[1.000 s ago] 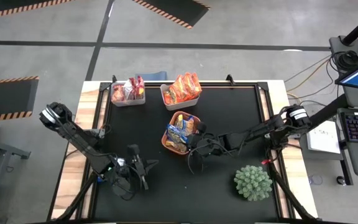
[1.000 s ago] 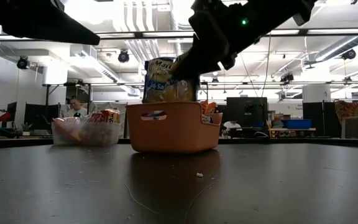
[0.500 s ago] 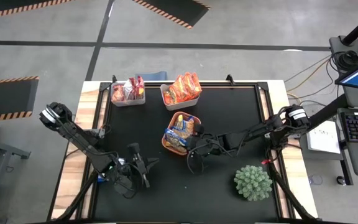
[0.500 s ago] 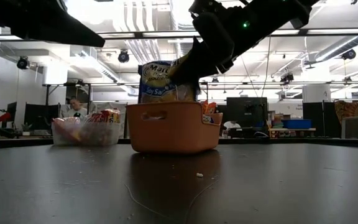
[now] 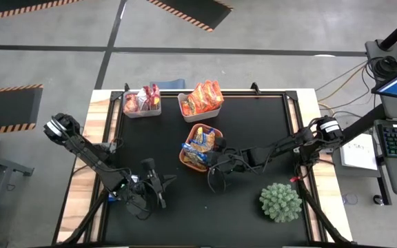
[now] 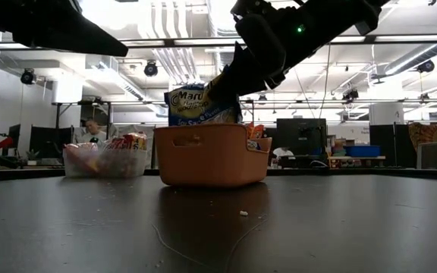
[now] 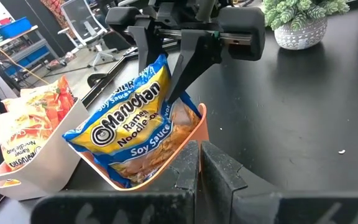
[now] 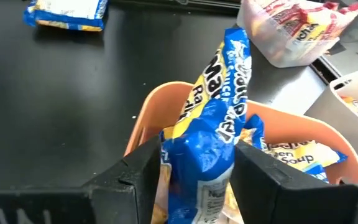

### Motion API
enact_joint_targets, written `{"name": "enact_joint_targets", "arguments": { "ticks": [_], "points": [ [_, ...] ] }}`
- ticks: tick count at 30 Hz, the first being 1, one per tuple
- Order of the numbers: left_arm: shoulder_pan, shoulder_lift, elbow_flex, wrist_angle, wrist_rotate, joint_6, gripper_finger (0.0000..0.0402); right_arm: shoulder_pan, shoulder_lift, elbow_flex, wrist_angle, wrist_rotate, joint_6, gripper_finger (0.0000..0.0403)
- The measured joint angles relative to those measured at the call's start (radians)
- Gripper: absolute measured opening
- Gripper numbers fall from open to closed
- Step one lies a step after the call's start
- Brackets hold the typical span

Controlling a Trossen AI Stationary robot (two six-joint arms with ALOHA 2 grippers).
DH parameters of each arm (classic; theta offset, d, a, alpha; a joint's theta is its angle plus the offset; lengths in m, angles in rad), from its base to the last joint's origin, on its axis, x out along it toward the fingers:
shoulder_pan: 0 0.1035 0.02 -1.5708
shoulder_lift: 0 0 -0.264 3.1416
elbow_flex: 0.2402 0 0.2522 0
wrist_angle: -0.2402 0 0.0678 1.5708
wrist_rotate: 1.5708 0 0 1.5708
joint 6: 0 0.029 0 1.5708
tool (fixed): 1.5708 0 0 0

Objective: Sort Maruchan noodles
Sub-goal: Put the blue bag into the orange bin

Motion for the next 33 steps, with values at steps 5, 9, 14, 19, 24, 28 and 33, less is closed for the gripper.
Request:
{"name": "enact_joint_targets", "arguments": {
  "ticks": [5,9,14,19,24,28,33],
  "points": [
    [0.0,0.0,0.0,0.001,0.0,0.0,0.0,0.0,-0.001,0.002,-0.004,0.027,0.005,0.0164],
    [0.0,-0.002,0.0,0.001,-0.012,0.0,0.0,0.0,-0.006,0.013,-0.007,0.028,0.007,0.0164],
    [0.0,-0.022,0.007,-0.006,-0.022,0.0,0.0,0.0,-0.009,0.056,-0.078,0.04,0.014,0.0164],
    [-0.001,-0.056,0.052,-0.083,0.003,-0.02,0.0,0.001,-0.011,0.119,-0.186,0.044,0.025,0.0162],
    [-0.002,-0.082,0.161,-0.423,0.098,-0.244,0.0,0.02,-0.012,0.144,-0.215,0.035,0.04,0.0163],
    [-0.002,-0.064,0.273,-0.709,0.141,-0.445,0.0,0.038,-0.007,0.141,-0.213,0.027,0.073,0.0157],
    [-0.007,-0.029,0.35,-0.795,0.163,-0.478,0.0,0.065,0.01,0.138,-0.215,0.009,0.109,0.015]
  ]
}}
